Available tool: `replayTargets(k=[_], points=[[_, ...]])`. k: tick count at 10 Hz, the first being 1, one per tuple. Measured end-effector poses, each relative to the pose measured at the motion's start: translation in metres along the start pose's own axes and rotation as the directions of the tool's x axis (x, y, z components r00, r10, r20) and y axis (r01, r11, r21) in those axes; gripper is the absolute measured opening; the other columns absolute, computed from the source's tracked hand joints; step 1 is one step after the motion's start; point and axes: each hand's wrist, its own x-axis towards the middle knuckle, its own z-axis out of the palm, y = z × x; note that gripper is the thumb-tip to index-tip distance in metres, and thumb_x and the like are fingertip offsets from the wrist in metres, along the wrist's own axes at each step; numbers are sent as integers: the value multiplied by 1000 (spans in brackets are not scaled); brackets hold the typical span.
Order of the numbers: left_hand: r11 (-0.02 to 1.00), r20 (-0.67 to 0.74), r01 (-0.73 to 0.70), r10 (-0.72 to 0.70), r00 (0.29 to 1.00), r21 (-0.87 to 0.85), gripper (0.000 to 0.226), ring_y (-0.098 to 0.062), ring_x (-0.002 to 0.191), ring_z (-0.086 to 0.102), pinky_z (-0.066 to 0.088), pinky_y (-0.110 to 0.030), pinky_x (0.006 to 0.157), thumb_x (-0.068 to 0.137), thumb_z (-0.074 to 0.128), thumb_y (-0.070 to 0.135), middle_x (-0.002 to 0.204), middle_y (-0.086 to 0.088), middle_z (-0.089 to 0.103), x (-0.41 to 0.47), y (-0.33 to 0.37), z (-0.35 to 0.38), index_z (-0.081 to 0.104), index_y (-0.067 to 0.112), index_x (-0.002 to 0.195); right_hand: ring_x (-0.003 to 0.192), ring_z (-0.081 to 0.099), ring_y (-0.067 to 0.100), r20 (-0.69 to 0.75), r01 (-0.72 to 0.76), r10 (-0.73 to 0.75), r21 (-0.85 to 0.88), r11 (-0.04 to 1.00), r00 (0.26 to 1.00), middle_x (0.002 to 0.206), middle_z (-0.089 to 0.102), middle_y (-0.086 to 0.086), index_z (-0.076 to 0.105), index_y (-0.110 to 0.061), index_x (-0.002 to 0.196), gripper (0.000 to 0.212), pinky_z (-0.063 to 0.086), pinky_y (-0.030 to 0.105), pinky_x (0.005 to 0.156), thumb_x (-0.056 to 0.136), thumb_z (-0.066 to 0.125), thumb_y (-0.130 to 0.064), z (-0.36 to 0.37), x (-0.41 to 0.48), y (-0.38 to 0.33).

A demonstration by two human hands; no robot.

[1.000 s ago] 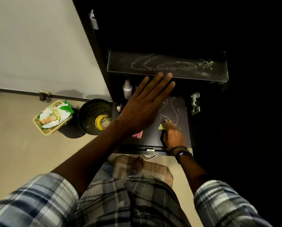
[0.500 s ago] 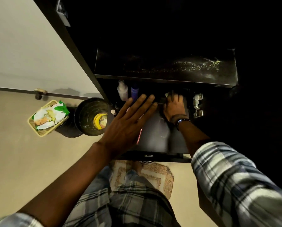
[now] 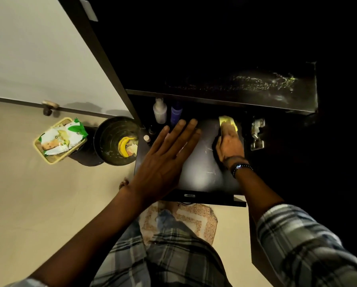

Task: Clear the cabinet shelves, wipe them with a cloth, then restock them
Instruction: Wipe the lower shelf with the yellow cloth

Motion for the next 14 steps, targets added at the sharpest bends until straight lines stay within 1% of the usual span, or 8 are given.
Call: replayTargets(k=[3, 6, 7, 9, 11, 12, 13, 14], points=[[999, -144, -15, 22, 989, 50, 77, -25, 144, -1, 5, -45, 119, 82, 47, 3, 156, -11, 6, 50, -5, -25, 8, 8, 148, 145, 21, 25, 59, 111, -119, 117, 987, 991, 157, 23, 9, 25, -11, 149, 57, 9, 31, 121, 93, 26, -21, 39, -41, -58], [993, -159, 42, -24, 987, 108, 88, -25, 146, -3, 1, -44, 119, 74, 46, 0, 157, -8, -1, 58, 0, -14, 1, 10, 149, 144, 23, 28, 52, -160, 161, -15, 987, 986, 156, 21, 18, 22, -1, 148, 63, 23, 31, 117, 89, 44, -4, -6, 4, 12], [992, -153, 32, -13, 988, 124, 93, -25, 145, -6, 0, -44, 119, 71, 49, 2, 157, -7, -3, 57, 0, -14, -1, 10, 149, 133, 38, 37, 105, -186, 185, -1, 983, 977, 145, 38, 25, 37, 3, 138, 52, 30, 35, 110, 89, 51, -10, -24, 39, -11], [992, -142, 39, -22, 990, 118, 95, -25, 145, -11, -1, -43, 119, 70, 47, 3, 156, -4, -8, 57, 0, -12, -5, 11, 149, 145, 22, 26, 90, -4, -4, 92, 996, 996, 158, 19, 11, 25, -6, 148, 65, 18, 32, 118, 87, 48, -6, 12, -45, -44], [993, -117, 20, -7, 993, 116, 101, -26, 145, -9, -3, -42, 119, 63, 50, -4, 157, -8, -6, 56, -3, -14, -2, 10, 149, 146, 19, 24, 88, -150, 161, -123, 981, 983, 160, 7, 13, 13, -2, 150, 58, 23, 31, 115, 94, 31, -2, -14, -43, -1], [993, -114, 26, -13, 993, 112, 104, -26, 145, -8, -2, -42, 120, 61, 54, -5, 157, -8, -6, 56, -2, -13, 0, 9, 149, 137, 34, 34, 89, -261, 267, -78, 962, 959, 150, 30, 23, 32, 2, 142, 46, 30, 41, 111, 97, 37, -9, -27, 17, 9], [994, -123, 40, -27, 992, 104, 105, -26, 146, -6, 1, -43, 120, 60, 55, -5, 157, -10, -3, 57, 0, -15, 2, 9, 149, 130, 42, 37, 131, -269, 282, -108, 957, 951, 142, 41, 24, 37, 3, 138, 41, 35, 43, 106, 99, 34, -11, -28, 34, 6], [994, -112, 32, -20, 994, 102, 102, -26, 145, -7, 1, -43, 120, 62, 50, -7, 157, -11, -4, 56, 2, -17, -1, 10, 149, 141, 27, 34, 69, -177, 180, -49, 983, 981, 154, 24, 18, 27, -1, 145, 49, 24, 41, 115, 97, 35, -5, -15, -28, -17]])
